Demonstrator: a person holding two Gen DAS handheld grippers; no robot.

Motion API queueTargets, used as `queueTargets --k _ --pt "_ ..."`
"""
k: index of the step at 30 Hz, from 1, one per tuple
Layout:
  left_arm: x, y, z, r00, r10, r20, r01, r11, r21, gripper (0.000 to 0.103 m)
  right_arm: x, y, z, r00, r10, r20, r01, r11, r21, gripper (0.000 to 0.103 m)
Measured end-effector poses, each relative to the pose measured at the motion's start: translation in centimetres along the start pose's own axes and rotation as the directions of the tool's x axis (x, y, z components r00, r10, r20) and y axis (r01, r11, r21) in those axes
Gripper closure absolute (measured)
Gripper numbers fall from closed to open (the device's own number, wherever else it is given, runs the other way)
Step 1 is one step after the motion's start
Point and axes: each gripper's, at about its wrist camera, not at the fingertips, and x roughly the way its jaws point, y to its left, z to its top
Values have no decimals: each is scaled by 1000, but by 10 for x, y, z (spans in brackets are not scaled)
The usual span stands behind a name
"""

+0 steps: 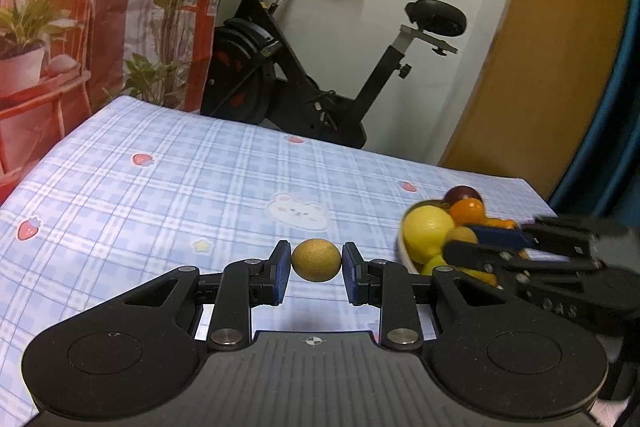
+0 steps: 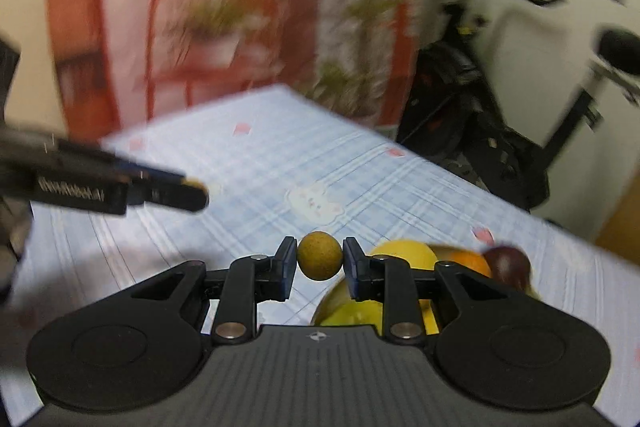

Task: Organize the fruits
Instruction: 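Carry both small tan fruits onto the plate with both tools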

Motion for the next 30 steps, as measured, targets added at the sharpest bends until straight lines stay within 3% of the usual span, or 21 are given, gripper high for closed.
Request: queueTargets --k 5,14,17,30 --pt "-4 -29 9 1000 -26 11 26 997 74 74 -45 -6 -29 991 -69 112 57 993 108 76" --pt "9 -87 7 996 -86 -29 90 972 217 73 -92 -46 -66 966 -190 175 135 949 284 76" --pt "16 -98 5 995 -86 -45 95 964 250 73 -94 -56 -75 957 -236 169 176 934 311 76" --pt "55 -113 17 995 -64 -73 83 951 297 73 -72 -74 -81 949 -249 193 182 933 311 76"
